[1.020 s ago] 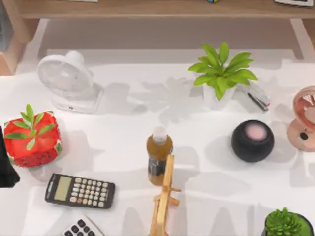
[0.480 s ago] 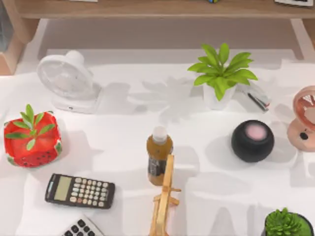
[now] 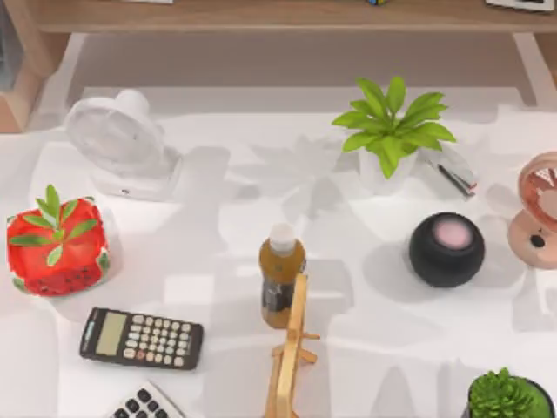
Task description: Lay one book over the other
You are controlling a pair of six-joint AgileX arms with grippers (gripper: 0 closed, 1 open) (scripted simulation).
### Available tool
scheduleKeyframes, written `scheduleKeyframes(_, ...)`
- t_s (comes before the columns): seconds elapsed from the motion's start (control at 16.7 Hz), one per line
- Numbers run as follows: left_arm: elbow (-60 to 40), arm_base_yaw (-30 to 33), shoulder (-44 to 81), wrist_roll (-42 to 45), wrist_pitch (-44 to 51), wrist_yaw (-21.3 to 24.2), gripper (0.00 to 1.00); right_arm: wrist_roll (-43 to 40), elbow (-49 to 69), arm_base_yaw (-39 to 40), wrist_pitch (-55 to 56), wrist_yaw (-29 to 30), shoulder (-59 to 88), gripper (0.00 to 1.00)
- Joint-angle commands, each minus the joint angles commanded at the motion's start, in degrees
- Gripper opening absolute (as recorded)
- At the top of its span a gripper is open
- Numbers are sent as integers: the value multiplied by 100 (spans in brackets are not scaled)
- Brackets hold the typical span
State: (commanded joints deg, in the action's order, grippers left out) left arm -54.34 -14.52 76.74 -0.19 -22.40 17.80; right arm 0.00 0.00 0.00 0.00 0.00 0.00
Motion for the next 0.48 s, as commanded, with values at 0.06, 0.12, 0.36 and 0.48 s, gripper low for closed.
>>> scheduleKeyframes(0.06, -354, -87, 509, -16, -145, 125, 100, 0, 0, 0, 0, 0, 0, 100)
scheduleKeyframes(0.12, -689, -172, 1003, -30, -281, 241, 100, 0, 0, 0, 0, 0, 0, 100)
scheduleKeyframes(0.36, -1827, -507, 2655, -46, -741, 591, 100, 0, 0, 0, 0, 0, 0, 100)
scheduleKeyframes(0.48, -2262, -666, 3285, -25, -921, 690, 100, 0, 0, 0, 0, 0, 0, 100)
